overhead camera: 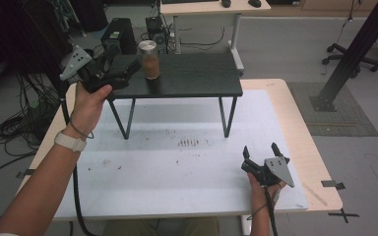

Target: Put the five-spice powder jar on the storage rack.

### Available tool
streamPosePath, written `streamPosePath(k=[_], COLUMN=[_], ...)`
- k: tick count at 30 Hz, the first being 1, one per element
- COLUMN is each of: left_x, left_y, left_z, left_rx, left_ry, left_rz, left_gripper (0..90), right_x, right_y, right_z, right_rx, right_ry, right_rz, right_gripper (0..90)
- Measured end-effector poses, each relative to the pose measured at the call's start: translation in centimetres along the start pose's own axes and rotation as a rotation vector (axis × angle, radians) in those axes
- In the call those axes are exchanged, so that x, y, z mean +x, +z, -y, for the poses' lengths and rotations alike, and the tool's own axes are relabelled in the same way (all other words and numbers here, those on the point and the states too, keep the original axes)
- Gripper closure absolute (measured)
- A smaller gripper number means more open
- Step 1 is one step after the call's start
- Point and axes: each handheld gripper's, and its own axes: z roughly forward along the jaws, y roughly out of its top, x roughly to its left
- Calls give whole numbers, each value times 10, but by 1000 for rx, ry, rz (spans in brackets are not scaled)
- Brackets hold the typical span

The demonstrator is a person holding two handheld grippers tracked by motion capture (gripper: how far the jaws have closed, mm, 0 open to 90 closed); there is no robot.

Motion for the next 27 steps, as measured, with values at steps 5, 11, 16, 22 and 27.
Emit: streamPosePath(k=[5,11,16,22,27], left_x=[-1,-4,-5,-7,-7], left_y=[-15,-33,-48,-65,-78], left_z=[3,9,13,21,31], left_rx=[1,0,9,25,46], left_ry=[20,31,54,75,83], left_rz=[-13,-26,-39,-61,-91], left_gripper=[23,10,2,2,2], right_x=[0,0,0,0,0], right_y=[0,0,0,0,0], right_z=[0,0,0,0,0], right_rx=[1,3,4,4,4], right_ry=[0,0,-1,-1,-1], right_rz=[1,2,4,5,5], right_gripper=[62,62,63,62,62])
